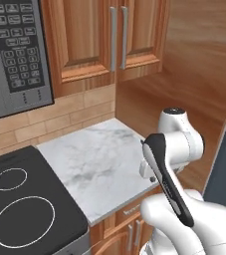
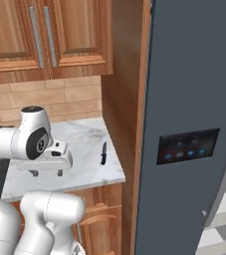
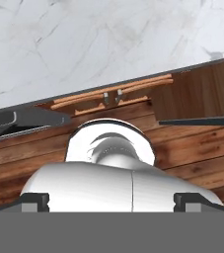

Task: Retrieve the butter from the fridge and place it on a plate on the dining table. Then retrieve the butter knife by the fridge and place it near the plate.

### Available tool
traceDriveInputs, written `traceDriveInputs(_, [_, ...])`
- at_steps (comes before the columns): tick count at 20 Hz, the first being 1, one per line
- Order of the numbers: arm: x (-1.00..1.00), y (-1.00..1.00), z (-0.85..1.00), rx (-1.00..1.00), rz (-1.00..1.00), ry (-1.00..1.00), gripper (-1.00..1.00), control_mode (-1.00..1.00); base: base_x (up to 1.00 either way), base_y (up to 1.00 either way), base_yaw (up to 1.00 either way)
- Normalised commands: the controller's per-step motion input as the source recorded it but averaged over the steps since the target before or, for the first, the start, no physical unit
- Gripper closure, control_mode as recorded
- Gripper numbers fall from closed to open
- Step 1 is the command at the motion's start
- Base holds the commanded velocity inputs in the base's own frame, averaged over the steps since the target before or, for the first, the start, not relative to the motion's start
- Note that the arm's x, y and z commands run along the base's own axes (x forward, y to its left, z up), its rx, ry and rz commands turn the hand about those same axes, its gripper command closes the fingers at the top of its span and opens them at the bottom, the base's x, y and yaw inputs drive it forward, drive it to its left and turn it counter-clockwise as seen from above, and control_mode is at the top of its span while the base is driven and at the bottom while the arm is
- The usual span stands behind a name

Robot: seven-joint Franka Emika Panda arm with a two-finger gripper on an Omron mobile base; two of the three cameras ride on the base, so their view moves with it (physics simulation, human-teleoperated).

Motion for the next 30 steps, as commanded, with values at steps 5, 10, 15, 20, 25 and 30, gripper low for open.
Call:
traceDriveInputs(5, [0.00, 0.00, 0.00, 0.00, 0.00, 0.00, -1.00, 1.00, 0.21, -0.60, 0.00])
traceDriveInputs(10, [0.00, 0.00, 0.00, 0.00, 0.00, 0.00, -1.00, 1.00, 0.17, -0.48, 0.00])
traceDriveInputs(15, [0.00, 0.00, 0.00, 0.00, 0.00, 0.00, -1.00, 1.00, 0.19, -0.08, 0.00])
traceDriveInputs(20, [0.00, 0.00, 0.00, 0.00, 0.00, 0.00, -1.00, 1.00, 0.24, 0.00, 0.00])
traceDriveInputs(25, [0.15, 0.00, 0.00, 0.00, -0.02, 0.00, -1.00, -1.00, 0.14, 0.00, 0.00])
traceDriveInputs(30, [0.52, 0.00, -0.01, 0.00, -0.16, 0.00, -1.00, -1.00, 0.00, 0.00, 0.00])
